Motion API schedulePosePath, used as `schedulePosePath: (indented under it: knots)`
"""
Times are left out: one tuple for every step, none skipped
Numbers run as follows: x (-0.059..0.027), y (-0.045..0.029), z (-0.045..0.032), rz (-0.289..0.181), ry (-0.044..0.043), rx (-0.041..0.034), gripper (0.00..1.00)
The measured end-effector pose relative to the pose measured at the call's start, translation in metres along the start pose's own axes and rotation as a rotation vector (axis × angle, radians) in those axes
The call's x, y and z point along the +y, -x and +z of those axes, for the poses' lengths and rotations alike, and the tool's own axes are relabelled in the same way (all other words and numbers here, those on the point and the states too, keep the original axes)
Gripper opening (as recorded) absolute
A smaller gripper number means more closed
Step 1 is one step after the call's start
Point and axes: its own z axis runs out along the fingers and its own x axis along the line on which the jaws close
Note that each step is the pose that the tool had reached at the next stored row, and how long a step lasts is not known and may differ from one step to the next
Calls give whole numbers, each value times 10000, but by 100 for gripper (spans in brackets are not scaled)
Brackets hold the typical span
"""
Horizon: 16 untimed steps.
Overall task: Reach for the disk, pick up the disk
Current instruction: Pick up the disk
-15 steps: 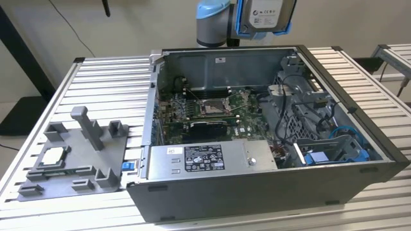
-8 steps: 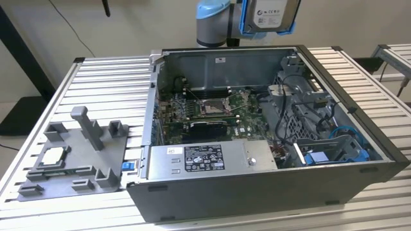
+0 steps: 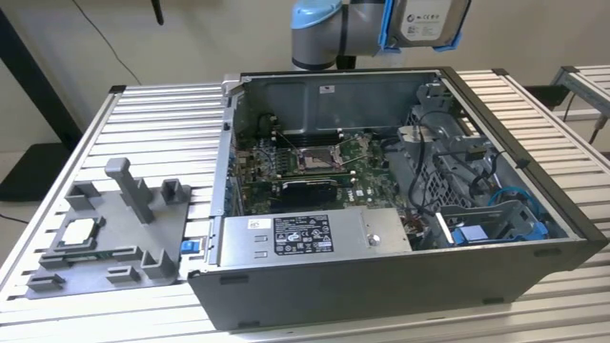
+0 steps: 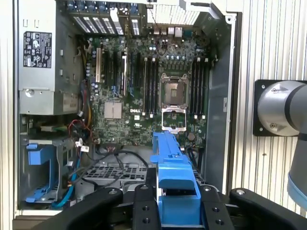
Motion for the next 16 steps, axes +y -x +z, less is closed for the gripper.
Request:
schedulePosePath:
  knots:
    - [-38,0,0,-1,0,0,0]
    - [-71,0,-1,-2,0,0,0]
    - [-105,-1,-2,0,0,0,0]
    - [-136,-1,-2,-1,0,0,0]
    - [-161,-1,-2,-1,-1,-1,0]
    - [-170,-1,-2,-1,0,-1,0]
    - [-173,0,-2,-1,0,-1,0]
    - [-173,0,-2,0,0,0,0]
    - [-177,-1,-3,-1,0,1,0]
    - [-180,-1,-3,-1,0,1,0]
    - [-181,-1,-3,-1,0,0,0]
    - [-181,-1,-3,-1,0,0,0]
    - [-182,-1,-3,-1,0,1,0]
    - [-182,-1,-3,0,0,0,0]
    - [-183,-1,-3,-1,0,0,0]
    - [-183,-3,-3,-1,0,1,0]
